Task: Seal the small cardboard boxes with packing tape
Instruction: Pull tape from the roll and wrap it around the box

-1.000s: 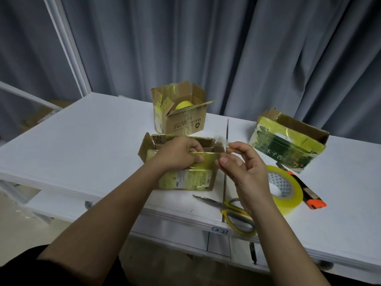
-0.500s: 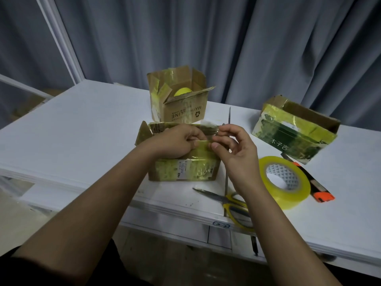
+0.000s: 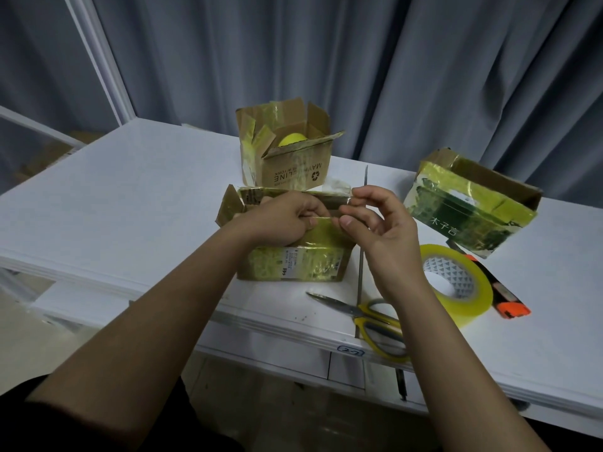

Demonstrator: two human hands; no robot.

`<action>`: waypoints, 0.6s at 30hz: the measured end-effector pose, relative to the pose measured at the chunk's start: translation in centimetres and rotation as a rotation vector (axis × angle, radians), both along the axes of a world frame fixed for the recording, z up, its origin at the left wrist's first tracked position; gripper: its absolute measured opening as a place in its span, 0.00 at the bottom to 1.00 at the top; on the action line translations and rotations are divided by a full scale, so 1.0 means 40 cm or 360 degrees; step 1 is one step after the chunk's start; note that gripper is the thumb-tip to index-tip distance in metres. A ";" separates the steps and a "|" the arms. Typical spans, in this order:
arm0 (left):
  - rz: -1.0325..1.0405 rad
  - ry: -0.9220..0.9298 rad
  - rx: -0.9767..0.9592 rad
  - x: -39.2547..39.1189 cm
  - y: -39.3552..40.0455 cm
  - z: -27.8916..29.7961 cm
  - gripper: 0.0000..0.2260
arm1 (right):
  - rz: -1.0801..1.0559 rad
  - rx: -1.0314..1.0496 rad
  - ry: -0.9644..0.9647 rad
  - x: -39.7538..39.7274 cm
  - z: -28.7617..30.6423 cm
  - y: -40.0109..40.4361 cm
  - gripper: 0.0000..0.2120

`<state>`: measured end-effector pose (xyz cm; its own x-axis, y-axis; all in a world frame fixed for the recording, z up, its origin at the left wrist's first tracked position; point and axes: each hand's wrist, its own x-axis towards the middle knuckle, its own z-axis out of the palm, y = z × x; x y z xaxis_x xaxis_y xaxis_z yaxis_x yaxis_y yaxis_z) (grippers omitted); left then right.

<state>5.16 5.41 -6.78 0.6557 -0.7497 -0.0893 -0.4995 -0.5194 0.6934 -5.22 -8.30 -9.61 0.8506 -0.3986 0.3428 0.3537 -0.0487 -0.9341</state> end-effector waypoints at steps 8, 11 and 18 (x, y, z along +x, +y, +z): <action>-0.0014 0.0043 -0.0022 -0.003 0.003 -0.003 0.10 | -0.0048 -0.0072 0.0095 0.019 0.006 0.004 0.18; -0.0012 0.0045 -0.0011 -0.002 0.005 -0.004 0.10 | -0.0056 -0.0106 0.0097 0.024 0.006 0.002 0.18; 0.0014 0.0151 -0.0020 -0.007 0.005 0.007 0.13 | -0.0097 -0.0170 0.0095 0.031 0.003 0.004 0.18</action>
<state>4.86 5.61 -6.50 0.6513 -0.7454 -0.1421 -0.4268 -0.5146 0.7436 -3.98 -8.13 -9.49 0.8462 -0.4139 0.3356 0.2909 -0.1688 -0.9418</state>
